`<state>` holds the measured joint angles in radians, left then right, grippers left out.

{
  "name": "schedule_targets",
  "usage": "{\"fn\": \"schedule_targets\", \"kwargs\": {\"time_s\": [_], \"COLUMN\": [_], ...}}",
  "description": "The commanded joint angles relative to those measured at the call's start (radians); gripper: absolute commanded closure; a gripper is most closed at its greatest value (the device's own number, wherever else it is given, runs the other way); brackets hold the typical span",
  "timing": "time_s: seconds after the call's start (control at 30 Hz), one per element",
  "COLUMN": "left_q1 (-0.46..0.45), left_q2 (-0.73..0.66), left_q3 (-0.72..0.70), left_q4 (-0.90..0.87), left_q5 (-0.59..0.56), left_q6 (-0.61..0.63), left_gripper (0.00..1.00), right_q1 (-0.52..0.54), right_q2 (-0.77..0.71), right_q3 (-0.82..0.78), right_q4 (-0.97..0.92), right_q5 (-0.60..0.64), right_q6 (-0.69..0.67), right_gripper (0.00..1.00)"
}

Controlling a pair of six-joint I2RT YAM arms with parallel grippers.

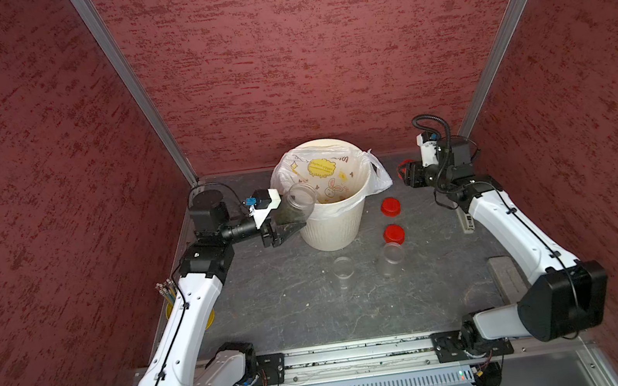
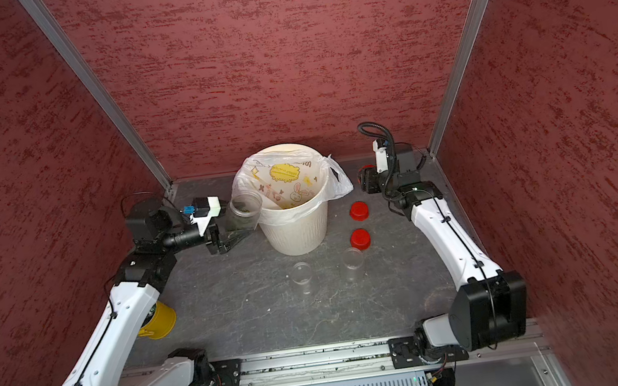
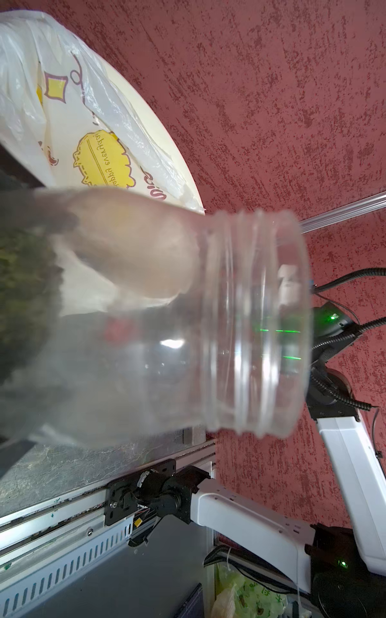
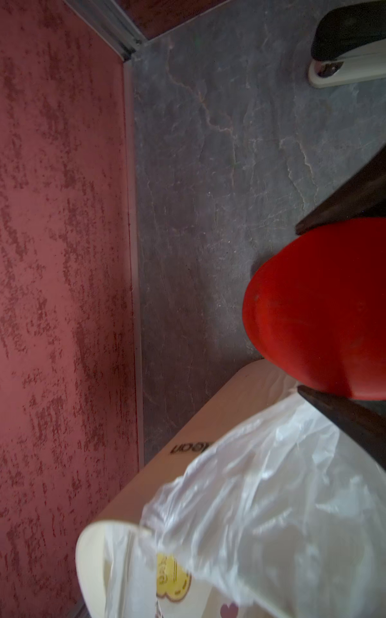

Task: Empty moldy tea leaves from jars
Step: Place the lid at the center of the board.

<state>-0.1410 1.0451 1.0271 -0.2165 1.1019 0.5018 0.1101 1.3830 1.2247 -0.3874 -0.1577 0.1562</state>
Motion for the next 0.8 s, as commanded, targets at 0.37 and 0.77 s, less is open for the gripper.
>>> {"fn": "schedule_targets", "kwargs": {"time_s": [0.37,0.77], "left_q1": [0.006,0.006], "left_q2": [-0.014,-0.02], "left_q3": [-0.005,-0.006], "left_q4": [0.023,0.019], "left_q5": [0.006,0.004], "left_q6": [-0.012,-0.011], "left_gripper": [0.36,0.35], "right_q1": [-0.079,-0.098], "right_q2": [0.107,0.215], "right_q3": [-0.228,-0.271], "right_q4": [0.251,0.271], "right_q5": [0.028,0.079], "right_q6": [0.138,0.135], "right_gripper": [0.72,0.7]}}
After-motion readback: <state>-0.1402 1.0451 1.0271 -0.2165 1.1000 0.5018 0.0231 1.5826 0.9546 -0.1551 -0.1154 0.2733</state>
